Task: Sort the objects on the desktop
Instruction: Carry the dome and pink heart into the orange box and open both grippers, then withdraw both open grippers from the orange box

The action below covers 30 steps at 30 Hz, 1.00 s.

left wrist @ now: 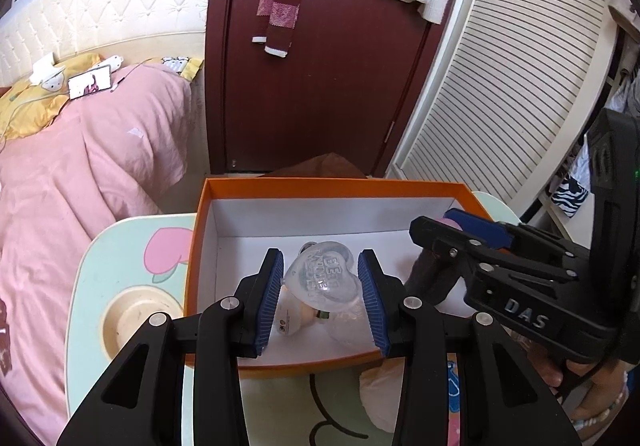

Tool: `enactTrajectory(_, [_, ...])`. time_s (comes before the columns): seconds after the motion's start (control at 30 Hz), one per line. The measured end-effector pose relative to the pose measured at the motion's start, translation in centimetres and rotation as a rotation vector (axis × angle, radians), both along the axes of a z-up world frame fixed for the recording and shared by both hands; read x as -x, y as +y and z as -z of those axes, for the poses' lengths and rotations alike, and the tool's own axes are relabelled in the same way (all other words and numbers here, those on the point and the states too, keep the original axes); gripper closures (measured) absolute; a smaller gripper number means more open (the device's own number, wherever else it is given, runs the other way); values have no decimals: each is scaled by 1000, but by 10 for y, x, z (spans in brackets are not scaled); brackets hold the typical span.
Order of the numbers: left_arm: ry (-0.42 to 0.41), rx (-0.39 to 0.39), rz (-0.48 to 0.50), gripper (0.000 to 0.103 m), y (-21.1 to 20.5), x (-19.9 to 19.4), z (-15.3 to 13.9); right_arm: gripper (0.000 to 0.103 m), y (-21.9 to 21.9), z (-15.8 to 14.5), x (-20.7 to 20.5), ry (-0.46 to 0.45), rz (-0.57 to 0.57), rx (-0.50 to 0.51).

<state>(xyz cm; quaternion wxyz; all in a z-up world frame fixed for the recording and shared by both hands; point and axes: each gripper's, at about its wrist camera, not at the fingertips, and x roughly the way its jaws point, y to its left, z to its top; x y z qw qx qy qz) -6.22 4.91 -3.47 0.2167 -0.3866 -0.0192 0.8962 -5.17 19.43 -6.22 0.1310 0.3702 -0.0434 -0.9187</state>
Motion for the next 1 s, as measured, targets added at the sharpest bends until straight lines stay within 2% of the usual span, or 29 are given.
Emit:
enactTrajectory(0.03, [0,2,-4,62,0,0,0,47,0,-1,0,2,4,0])
enactTrajectory(0.1, [0,-1,-11,61,-2,-1,0,39,0,-5,-6,26,5,-13])
enactTrajectory(0.13, [-3,-3,-12,59,-3,0,-1,39,-1,-7,-10,40,5,-21])
enactTrajectory(0.2, [2,3,-33,46,-5,-1,-1,39,-1,-8,-14,44,7,-29])
enactTrajectory(0.3, [17,5,-52,32,-9,-5,-5,39,0,-10,-17,41,10,-32])
enactTrajectory(0.43, [25,30,-46,32,-12,-18,-12,39,4,-10,-25,24,12,-13])
enactTrajectory(0.6, [16,87,-35,32,-17,-39,-18,37,4,-16,-49,24,9,-57])
enactTrajectory(0.67, [-7,117,-38,31,-21,-52,-17,34,4,-19,-62,23,8,-85])
enactTrajectory(0.8, [-69,128,-53,27,-29,-78,-7,28,5,-19,-96,11,7,-123])
enactTrajectory(1.0, [-151,95,-70,27,-31,-98,18,27,6,3,-130,-97,-6,-122])
